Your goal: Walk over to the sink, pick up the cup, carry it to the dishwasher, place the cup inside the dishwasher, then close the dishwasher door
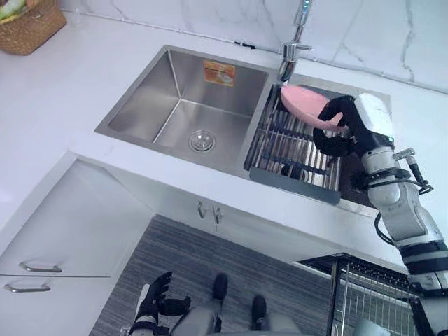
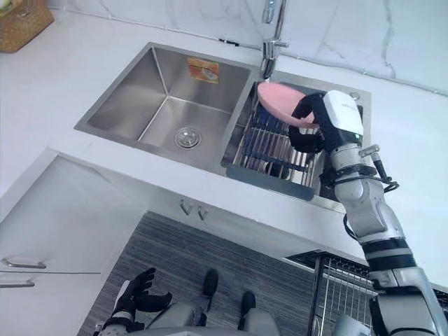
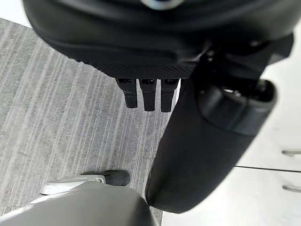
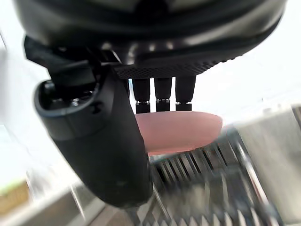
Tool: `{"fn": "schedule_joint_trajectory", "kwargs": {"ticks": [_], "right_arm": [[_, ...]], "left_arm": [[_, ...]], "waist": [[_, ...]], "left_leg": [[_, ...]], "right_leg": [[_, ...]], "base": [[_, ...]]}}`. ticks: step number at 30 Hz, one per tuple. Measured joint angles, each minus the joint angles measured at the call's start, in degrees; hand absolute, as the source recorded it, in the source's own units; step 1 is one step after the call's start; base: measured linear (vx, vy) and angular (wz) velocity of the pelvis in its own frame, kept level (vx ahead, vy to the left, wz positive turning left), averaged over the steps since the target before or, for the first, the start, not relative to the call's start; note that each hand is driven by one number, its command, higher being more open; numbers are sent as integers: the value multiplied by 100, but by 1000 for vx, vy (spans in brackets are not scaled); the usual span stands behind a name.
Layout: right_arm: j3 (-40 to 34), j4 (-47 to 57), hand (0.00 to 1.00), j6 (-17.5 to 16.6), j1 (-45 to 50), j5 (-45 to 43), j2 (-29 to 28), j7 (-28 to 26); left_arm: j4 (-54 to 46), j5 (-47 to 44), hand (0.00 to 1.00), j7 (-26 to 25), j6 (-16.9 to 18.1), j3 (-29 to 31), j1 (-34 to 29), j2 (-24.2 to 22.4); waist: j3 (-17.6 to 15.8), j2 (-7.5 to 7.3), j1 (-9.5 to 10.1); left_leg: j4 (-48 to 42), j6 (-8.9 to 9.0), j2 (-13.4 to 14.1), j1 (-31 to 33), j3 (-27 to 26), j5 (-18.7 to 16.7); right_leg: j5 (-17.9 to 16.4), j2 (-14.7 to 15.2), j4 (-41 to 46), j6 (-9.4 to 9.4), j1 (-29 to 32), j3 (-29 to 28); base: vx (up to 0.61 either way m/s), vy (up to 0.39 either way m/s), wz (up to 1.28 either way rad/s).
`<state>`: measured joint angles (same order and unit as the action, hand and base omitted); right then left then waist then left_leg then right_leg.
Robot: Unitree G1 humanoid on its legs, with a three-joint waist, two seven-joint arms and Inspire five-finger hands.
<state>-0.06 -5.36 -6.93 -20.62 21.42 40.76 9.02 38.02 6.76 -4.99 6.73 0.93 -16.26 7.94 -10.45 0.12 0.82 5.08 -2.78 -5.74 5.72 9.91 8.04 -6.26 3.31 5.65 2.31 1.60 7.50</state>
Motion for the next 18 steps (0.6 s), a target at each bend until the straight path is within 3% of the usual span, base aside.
{"fn": "schedule_joint_trajectory", "kwargs": {"ticks": [7,12,18], "right_arm": [[-916,1644,30,-233,837,0,-661,202],[-1460,2233,30,-292,1403,2,-1002,253],[-1946,2584,30,-366,1916,2,-1330,398]], "left_arm": [[111,0,90,15,-75,139,-16,8],[299,2,90,30,-87,145,-23,62],[544,-1,90,28,-92,143,8,84]], "waist": [[103,-124,-134],[259,-211,-286],[356,-214,-535]], "left_leg": [[26,38,182,-283,-602,-212],[23,56,281,-433,-1083,-340],[-10,33,446,-427,-2292,-511]], "right_leg": [[60,-145,27,-75,-57,-590],[137,-232,-45,-79,-32,-1074],[440,-438,-90,16,407,-2288]], "base": [[-43,-31,-44],[0,-31,-56],[25,-19,-110]]}}
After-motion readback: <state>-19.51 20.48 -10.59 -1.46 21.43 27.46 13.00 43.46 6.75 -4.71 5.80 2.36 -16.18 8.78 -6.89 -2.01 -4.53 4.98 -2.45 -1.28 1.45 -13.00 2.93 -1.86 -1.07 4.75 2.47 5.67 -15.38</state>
